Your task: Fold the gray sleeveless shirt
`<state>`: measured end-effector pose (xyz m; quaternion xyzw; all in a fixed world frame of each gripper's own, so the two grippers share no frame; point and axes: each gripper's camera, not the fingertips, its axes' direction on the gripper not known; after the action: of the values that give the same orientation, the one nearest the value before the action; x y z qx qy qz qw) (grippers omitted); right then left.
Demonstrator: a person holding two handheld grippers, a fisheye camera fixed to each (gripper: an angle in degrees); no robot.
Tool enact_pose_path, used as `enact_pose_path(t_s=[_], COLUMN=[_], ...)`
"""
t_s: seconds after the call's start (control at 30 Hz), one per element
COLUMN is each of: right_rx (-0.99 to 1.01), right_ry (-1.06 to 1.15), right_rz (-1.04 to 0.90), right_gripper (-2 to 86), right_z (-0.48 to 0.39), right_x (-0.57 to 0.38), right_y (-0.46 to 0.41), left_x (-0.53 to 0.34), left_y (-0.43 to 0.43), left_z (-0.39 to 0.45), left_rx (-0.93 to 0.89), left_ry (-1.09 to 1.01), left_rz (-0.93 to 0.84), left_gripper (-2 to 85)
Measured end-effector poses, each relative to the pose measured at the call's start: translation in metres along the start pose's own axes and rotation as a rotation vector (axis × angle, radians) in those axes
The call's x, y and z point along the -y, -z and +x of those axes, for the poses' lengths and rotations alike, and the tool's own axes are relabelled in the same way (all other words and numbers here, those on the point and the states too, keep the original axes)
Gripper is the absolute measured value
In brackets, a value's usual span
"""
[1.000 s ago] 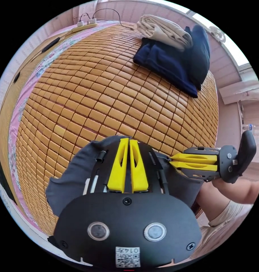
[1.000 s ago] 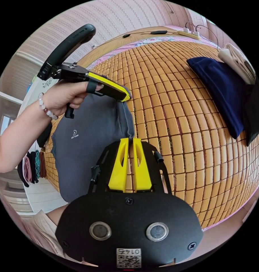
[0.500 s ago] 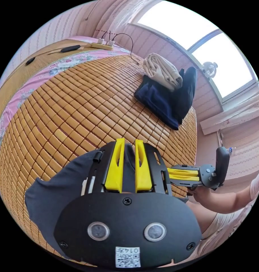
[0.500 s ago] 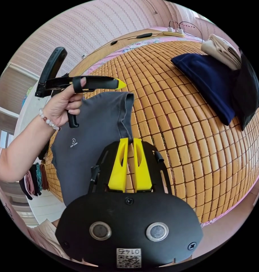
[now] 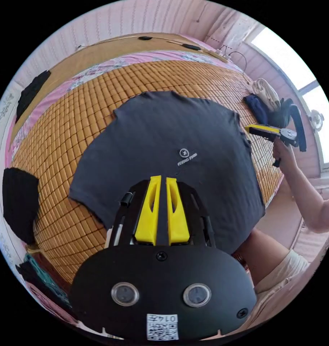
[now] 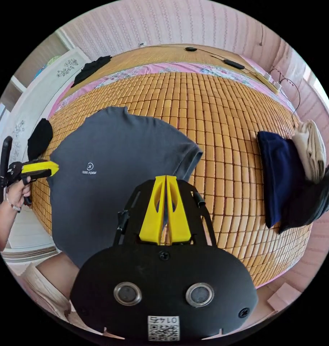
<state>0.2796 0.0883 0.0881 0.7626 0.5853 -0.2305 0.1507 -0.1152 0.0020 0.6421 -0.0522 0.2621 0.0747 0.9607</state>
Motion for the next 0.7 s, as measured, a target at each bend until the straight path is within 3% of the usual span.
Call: enact_pose_path(t_s=[0.1,0.33,0.47,0.7], right_rx=[-0.146,-0.151,-0.226,-0.261], right_ry=[0.034,-0.014,0.077,0.092], right_rz=[0.002,-0.158,-0.212,-0.33], right_gripper=[-0.8,-0.9,-0.9,-1.0], right_z=[-0.016,-0.023,-0.053,-0.077], right_x=[0.033,0.071,0.079,0.098], right_y=[-0.029,-0.115,-0.152,-0.2], left_x=[-0.048,-0.091,-0.101,-0.134], left_y=[0.017,0.049,0.039,0.084], left_z=[-0.031,-0.108,-0.133,-0.153], left_rx=[0.087,0.137,0.12,0.059], left_ry=[0.11,0.347,0.377,0.42], left_rz=[-0.019,0.148,0.029,0.113], left_gripper=[2.7,2.7,-0.1,0.0])
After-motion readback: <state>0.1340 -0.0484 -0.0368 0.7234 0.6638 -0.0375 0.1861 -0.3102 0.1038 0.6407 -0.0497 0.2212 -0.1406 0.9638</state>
